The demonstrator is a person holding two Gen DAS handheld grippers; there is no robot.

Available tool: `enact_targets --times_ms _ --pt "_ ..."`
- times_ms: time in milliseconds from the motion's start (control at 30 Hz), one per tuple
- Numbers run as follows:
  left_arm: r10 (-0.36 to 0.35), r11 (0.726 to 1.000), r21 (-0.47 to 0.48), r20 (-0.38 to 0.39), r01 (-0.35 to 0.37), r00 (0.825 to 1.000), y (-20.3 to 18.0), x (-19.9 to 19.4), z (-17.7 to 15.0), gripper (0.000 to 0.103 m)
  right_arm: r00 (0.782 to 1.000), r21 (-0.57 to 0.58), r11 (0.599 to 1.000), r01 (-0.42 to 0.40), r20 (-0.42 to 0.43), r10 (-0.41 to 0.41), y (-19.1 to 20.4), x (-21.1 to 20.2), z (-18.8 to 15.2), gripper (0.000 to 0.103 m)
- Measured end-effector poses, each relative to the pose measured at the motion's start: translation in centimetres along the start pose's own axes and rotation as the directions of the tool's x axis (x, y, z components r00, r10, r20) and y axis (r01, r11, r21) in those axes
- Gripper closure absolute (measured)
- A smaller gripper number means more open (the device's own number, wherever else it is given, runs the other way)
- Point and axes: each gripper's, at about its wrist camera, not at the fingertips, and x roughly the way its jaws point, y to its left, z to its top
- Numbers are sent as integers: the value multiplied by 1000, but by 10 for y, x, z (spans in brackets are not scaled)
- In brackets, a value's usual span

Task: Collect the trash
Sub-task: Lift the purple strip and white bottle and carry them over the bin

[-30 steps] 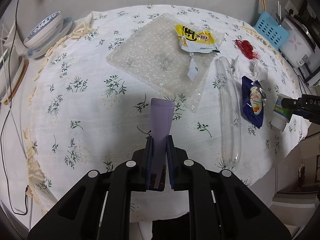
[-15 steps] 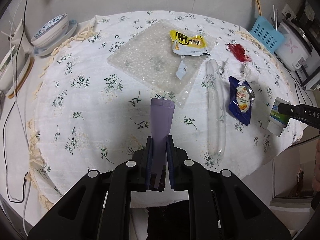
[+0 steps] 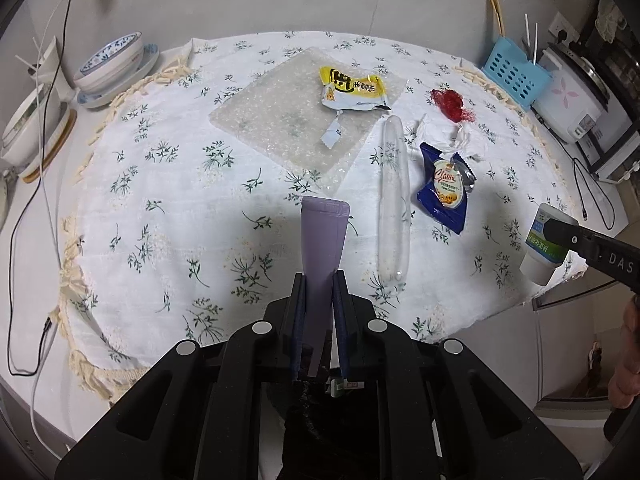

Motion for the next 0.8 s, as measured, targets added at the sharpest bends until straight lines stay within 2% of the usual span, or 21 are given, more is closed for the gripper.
enact_targets --times_ms 500,800 --pt "-7 1000 -28 9 8 1000 -11 -18 -35 90 999 -64 997 -38 3 38 10 -17 -41 63" --pt "-38 999 -33 -2 38 999 -27 -23 -62 90 999 -89 995 -53 6 54 7 -24 -65 63"
